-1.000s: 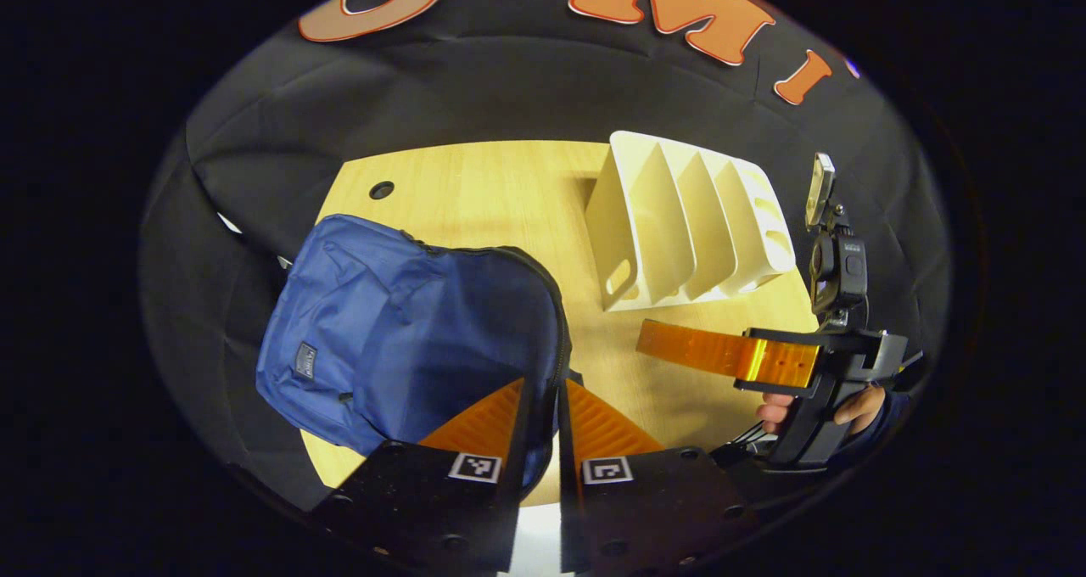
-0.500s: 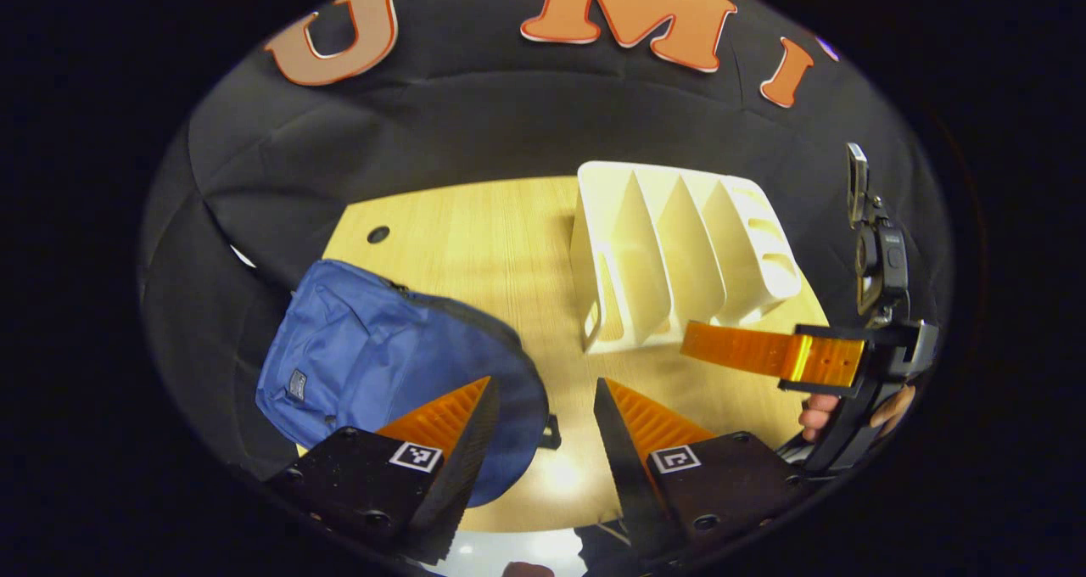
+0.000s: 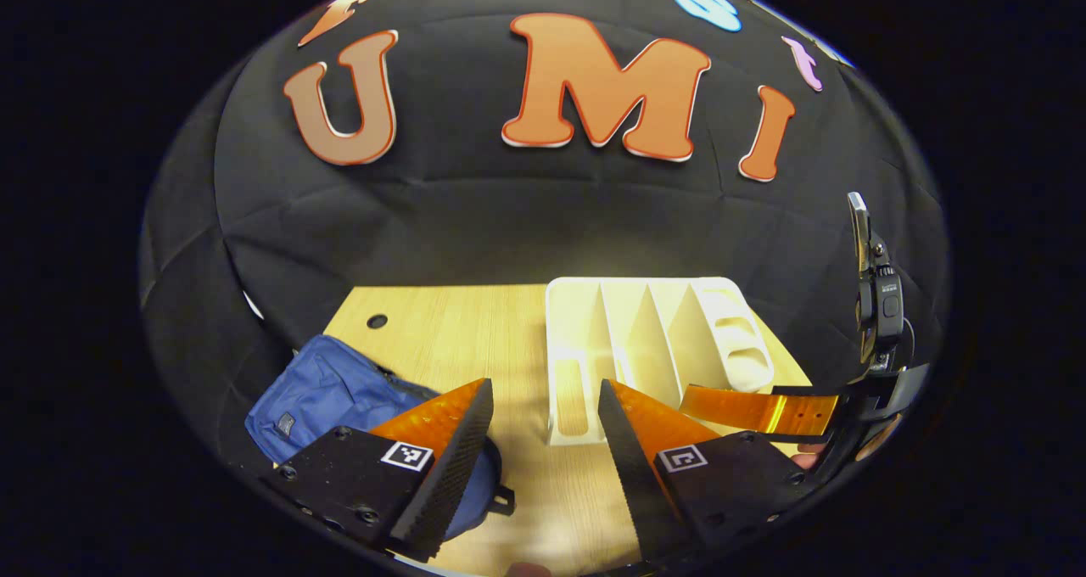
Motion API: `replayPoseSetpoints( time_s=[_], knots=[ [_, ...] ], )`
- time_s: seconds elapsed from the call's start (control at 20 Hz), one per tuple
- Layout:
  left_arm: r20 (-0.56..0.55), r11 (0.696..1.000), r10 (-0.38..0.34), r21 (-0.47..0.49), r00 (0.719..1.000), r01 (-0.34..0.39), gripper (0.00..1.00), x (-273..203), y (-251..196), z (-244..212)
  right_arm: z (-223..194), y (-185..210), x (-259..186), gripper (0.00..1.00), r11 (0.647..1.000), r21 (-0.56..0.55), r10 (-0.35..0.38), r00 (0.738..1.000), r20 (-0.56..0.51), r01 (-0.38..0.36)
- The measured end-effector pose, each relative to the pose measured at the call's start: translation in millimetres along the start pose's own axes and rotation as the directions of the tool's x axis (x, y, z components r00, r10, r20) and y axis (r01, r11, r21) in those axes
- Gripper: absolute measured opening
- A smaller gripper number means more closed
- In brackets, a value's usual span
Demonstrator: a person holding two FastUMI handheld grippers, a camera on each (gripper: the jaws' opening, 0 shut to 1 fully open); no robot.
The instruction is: Open the schoolbag, grab two books from the bookshelf and put them into the schoolbag.
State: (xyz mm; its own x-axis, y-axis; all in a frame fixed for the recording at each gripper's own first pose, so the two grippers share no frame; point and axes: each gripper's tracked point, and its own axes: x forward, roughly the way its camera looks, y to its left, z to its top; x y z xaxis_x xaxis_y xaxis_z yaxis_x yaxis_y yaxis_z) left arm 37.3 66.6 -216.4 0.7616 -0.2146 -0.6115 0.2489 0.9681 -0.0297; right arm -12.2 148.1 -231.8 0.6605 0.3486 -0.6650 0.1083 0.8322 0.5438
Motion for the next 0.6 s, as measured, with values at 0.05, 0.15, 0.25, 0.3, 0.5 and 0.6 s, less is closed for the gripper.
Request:
replayPoseSetpoints(
  time_s=[0.05, 0.15, 0.25, 0.3, 0.5, 0.6],
  knots=[
    [0.028, 1.000, 0.005, 0.009, 1.000, -0.006, 0.81, -4, 1, 4, 9, -1, -3, 0.80, 1.000, -0.018, -0.006, 1.000, 0.023, 0.006],
    [0.068, 1.000, 0.013, 0.020, 0.998, -0.014, 0.81, -6, 2, 7, 24, -2, -9, 0.81, 0.998, -0.052, -0.016, 0.997, 0.074, 0.020],
    [0.100, 1.000, 0.013, 0.011, 0.995, -0.014, 0.81, -5, 3, 10, 39, -1, -18, 0.81, 0.996, -0.086, -0.022, 0.991, 0.134, 0.033],
    [0.121, 1.000, 0.011, 0.002, 0.993, -0.011, 0.81, -7, 2, 13, 48, -1, -24, 0.81, 0.993, -0.108, -0.026, 0.985, 0.169, 0.045],
    [0.208, 0.999, -0.011, -0.031, 0.978, 0.018, 0.81, -12, -11, 38, 74, 7, -43, 0.81, 0.981, -0.183, -0.012, 0.963, 0.271, 0.064],
    [0.257, 1.000, 0.000, -0.025, 0.966, 0.007, 0.81, -16, -10, 52, 86, 10, -51, 0.82, 0.976, -0.201, -0.011, 0.947, 0.320, 0.080]
  ],
)
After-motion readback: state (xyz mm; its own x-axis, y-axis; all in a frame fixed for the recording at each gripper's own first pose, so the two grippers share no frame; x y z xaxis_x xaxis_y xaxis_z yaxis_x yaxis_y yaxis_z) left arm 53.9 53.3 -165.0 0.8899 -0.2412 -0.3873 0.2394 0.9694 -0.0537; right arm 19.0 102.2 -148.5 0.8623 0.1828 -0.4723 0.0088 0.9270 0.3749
